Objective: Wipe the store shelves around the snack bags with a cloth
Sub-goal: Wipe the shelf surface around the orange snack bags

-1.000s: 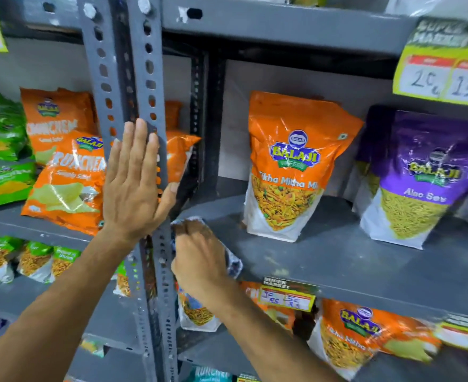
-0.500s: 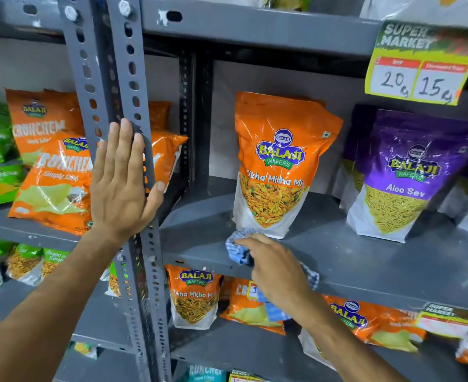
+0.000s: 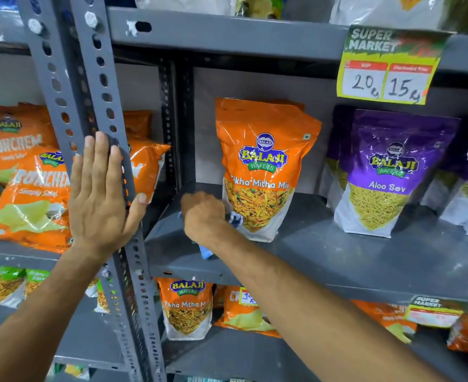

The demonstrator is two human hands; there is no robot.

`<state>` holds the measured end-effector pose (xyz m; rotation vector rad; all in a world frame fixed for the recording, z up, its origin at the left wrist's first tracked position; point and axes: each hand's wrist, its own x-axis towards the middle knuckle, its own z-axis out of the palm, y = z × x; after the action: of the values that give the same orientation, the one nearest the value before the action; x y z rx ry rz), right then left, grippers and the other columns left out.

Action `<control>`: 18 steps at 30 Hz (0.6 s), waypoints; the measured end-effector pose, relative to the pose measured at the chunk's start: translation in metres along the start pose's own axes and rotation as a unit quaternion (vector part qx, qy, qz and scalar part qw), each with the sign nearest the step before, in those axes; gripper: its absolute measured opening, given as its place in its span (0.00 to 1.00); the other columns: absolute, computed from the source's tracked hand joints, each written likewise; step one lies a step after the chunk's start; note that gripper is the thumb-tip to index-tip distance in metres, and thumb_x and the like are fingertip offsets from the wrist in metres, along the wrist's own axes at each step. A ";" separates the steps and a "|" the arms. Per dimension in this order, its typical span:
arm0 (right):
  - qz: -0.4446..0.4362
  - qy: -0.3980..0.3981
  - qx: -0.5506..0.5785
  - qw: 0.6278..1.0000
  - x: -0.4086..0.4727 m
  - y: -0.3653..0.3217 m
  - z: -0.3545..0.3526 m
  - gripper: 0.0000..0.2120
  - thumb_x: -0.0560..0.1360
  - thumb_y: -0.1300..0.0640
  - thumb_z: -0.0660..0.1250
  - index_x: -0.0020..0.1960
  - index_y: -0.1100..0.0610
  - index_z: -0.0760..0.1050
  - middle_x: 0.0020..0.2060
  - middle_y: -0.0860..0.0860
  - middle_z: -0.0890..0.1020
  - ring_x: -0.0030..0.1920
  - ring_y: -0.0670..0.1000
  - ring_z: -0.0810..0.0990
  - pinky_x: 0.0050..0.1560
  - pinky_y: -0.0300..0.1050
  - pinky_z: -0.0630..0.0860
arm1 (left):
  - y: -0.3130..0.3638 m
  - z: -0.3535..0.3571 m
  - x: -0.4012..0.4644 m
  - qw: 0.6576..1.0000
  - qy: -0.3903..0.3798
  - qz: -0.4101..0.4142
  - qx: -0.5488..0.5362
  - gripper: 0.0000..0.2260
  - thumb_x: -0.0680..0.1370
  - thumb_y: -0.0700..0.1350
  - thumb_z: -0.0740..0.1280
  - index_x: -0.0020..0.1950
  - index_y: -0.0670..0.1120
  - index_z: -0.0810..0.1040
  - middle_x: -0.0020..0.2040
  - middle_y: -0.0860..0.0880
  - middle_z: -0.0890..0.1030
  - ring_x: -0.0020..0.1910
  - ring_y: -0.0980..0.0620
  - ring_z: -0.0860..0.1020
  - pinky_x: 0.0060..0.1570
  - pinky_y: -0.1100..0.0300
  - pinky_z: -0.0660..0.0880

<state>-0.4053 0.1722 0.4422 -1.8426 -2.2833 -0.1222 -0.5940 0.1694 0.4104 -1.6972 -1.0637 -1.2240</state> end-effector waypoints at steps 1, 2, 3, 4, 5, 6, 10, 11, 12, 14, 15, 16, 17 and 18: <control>-0.010 -0.002 0.000 1.000 -0.005 -0.001 0.003 0.16 0.73 0.65 0.72 0.60 0.60 0.80 0.56 0.60 0.83 0.55 0.61 0.83 0.44 0.49 0.77 | 0.000 0.000 -0.001 1.000 -0.003 0.000 0.000 0.33 0.85 0.54 0.56 0.84 0.37 0.51 0.85 0.41 0.47 0.85 0.39 0.49 0.83 0.39 0.49; -0.022 -0.003 0.000 1.000 -0.011 -0.002 0.008 0.16 0.73 0.65 0.72 0.60 0.60 0.80 0.55 0.60 0.83 0.55 0.62 0.83 0.45 0.50 0.79 | 0.001 -0.001 0.000 1.000 -0.006 0.000 -0.001 0.33 0.85 0.54 0.56 0.84 0.37 0.51 0.85 0.42 0.47 0.85 0.39 0.48 0.83 0.39 0.49; -0.034 -0.002 -0.002 0.999 -0.019 0.000 0.015 0.15 0.73 0.66 0.71 0.60 0.60 0.79 0.55 0.61 0.83 0.55 0.62 0.83 0.47 0.51 0.80 | 0.001 -0.001 0.000 1.000 -0.009 -0.002 -0.001 0.33 0.85 0.54 0.56 0.84 0.38 0.51 0.85 0.41 0.47 0.85 0.39 0.48 0.83 0.39 0.49; -0.045 0.002 -0.006 0.999 -0.026 0.002 0.020 0.16 0.73 0.66 0.70 0.60 0.60 0.79 0.55 0.61 0.82 0.56 0.63 0.83 0.48 0.52 0.80 | 0.003 -0.002 0.001 1.000 -0.013 -0.008 -0.003 0.33 0.86 0.54 0.56 0.84 0.38 0.50 0.85 0.40 0.48 0.85 0.39 0.48 0.83 0.39 0.49; -0.058 0.009 -0.010 0.998 -0.034 0.006 0.025 0.16 0.74 0.66 0.70 0.60 0.59 0.78 0.55 0.60 0.82 0.56 0.62 0.83 0.49 0.53 0.80 | 0.005 -0.004 0.001 1.000 -0.017 -0.017 -0.007 0.32 0.86 0.53 0.56 0.84 0.38 0.50 0.84 0.39 0.49 0.85 0.39 0.47 0.83 0.39 0.49; -0.075 0.025 -0.012 0.997 -0.042 0.012 0.029 0.16 0.73 0.65 0.71 0.61 0.58 0.78 0.55 0.59 0.82 0.55 0.62 0.83 0.50 0.53 0.80 | 0.008 -0.005 0.000 0.999 -0.024 -0.022 -0.012 0.32 0.86 0.51 0.56 0.84 0.37 0.50 0.84 0.38 0.50 0.85 0.39 0.47 0.83 0.39 0.49; -0.153 0.072 0.020 0.985 -0.076 0.051 0.052 0.23 0.73 0.64 0.66 0.68 0.53 0.73 0.63 0.54 0.79 0.57 0.59 0.82 0.49 0.54 0.82 | 0.045 -0.008 -0.020 0.993 -0.088 0.069 -0.032 0.31 0.84 0.44 0.59 0.84 0.38 0.51 0.85 0.38 0.50 0.85 0.39 0.48 0.84 0.42 0.48; -0.164 0.082 0.036 0.982 -0.085 0.064 0.057 0.25 0.74 0.63 0.65 0.70 0.50 0.71 0.67 0.51 0.77 0.60 0.57 0.81 0.53 0.53 0.83 | 0.061 -0.007 -0.026 0.989 -0.114 0.086 -0.046 0.31 0.83 0.44 0.59 0.84 0.37 0.53 0.85 0.38 0.52 0.85 0.40 0.50 0.84 0.42 0.49; -0.174 0.089 0.047 0.980 -0.093 0.076 0.061 0.24 0.77 0.60 0.63 0.72 0.48 0.69 0.69 0.49 0.75 0.63 0.54 0.79 0.58 0.52 0.81 | 0.079 -0.005 -0.032 0.984 -0.146 0.087 -0.062 0.30 0.83 0.44 0.58 0.83 0.36 0.56 0.85 0.37 0.54 0.85 0.40 0.51 0.84 0.42 0.51; -0.189 0.098 0.054 0.976 -0.109 0.102 0.064 0.21 0.81 0.56 0.58 0.73 0.48 0.68 0.71 0.47 0.73 0.69 0.50 0.74 0.66 0.47 0.75 | 0.110 0.003 -0.044 0.968 -0.229 0.036 -0.095 0.29 0.84 0.47 0.56 0.83 0.37 0.56 0.85 0.39 0.55 0.85 0.44 0.52 0.83 0.44 0.54; -0.187 0.102 0.064 0.975 -0.117 0.114 0.062 0.19 0.82 0.56 0.58 0.73 0.48 0.69 0.71 0.47 0.73 0.69 0.48 0.74 0.68 0.46 0.74 | 0.122 0.008 -0.047 0.954 -0.276 -0.016 -0.114 0.29 0.85 0.50 0.54 0.84 0.39 0.55 0.86 0.42 0.54 0.85 0.46 0.50 0.83 0.46 0.53; -0.175 0.106 0.075 0.976 -0.125 0.125 0.059 0.19 0.83 0.56 0.58 0.73 0.48 0.70 0.72 0.47 0.74 0.70 0.47 0.74 0.69 0.46 0.74 | 0.131 0.012 -0.050 0.937 -0.317 -0.072 -0.128 0.31 0.86 0.55 0.50 0.85 0.40 0.53 0.86 0.44 0.52 0.85 0.49 0.48 0.84 0.48 0.52; -0.162 0.110 0.085 0.977 -0.132 0.135 0.055 0.19 0.83 0.55 0.59 0.73 0.47 0.71 0.72 0.46 0.74 0.70 0.47 0.74 0.69 0.46 0.74 | 0.137 0.017 -0.053 0.918 -0.353 -0.117 -0.136 0.33 0.85 0.59 0.46 0.85 0.41 0.52 0.86 0.45 0.50 0.85 0.50 0.46 0.84 0.51 0.49; -0.148 0.109 0.095 0.978 -0.139 0.145 0.051 0.19 0.83 0.55 0.60 0.73 0.45 0.70 0.73 0.45 0.73 0.70 0.47 0.74 0.68 0.45 0.75 | 0.142 0.022 -0.055 0.901 -0.387 -0.144 -0.134 0.36 0.83 0.62 0.43 0.85 0.41 0.51 0.86 0.45 0.50 0.85 0.51 0.46 0.84 0.53 0.46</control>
<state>-0.2416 0.0805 0.3537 -1.3210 -2.3069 -0.1376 -0.4659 0.1293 0.3361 -2.4021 -1.7206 -0.8864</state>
